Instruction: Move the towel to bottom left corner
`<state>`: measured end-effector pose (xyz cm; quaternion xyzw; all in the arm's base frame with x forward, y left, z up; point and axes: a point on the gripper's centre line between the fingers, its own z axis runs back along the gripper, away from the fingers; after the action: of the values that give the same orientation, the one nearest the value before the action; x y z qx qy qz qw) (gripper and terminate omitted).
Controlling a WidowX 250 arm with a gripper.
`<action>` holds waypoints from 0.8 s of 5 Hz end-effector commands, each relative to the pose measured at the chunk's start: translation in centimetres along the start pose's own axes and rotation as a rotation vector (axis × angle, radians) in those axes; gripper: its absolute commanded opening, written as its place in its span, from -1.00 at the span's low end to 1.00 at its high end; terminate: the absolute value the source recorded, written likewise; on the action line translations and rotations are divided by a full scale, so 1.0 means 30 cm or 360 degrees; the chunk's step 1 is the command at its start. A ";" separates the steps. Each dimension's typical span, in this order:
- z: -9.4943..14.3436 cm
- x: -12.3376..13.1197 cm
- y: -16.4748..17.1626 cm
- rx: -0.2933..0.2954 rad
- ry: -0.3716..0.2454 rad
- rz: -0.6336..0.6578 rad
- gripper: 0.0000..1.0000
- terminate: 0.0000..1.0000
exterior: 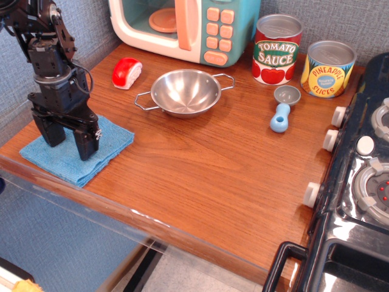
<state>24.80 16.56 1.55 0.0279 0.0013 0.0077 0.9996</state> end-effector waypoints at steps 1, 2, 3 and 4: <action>0.055 0.034 -0.007 0.0029 -0.0100 -0.0061 1.00 -1.00; 0.133 0.047 -0.039 0.0020 -0.0216 -0.0104 1.00 -1.00; 0.215 0.046 -0.076 -0.0018 -0.0322 -0.0145 1.00 -1.00; 0.248 0.048 -0.108 -0.0044 -0.0310 -0.0163 1.00 -1.00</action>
<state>25.81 12.45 7.15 -0.0037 -0.0675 -0.0441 0.9967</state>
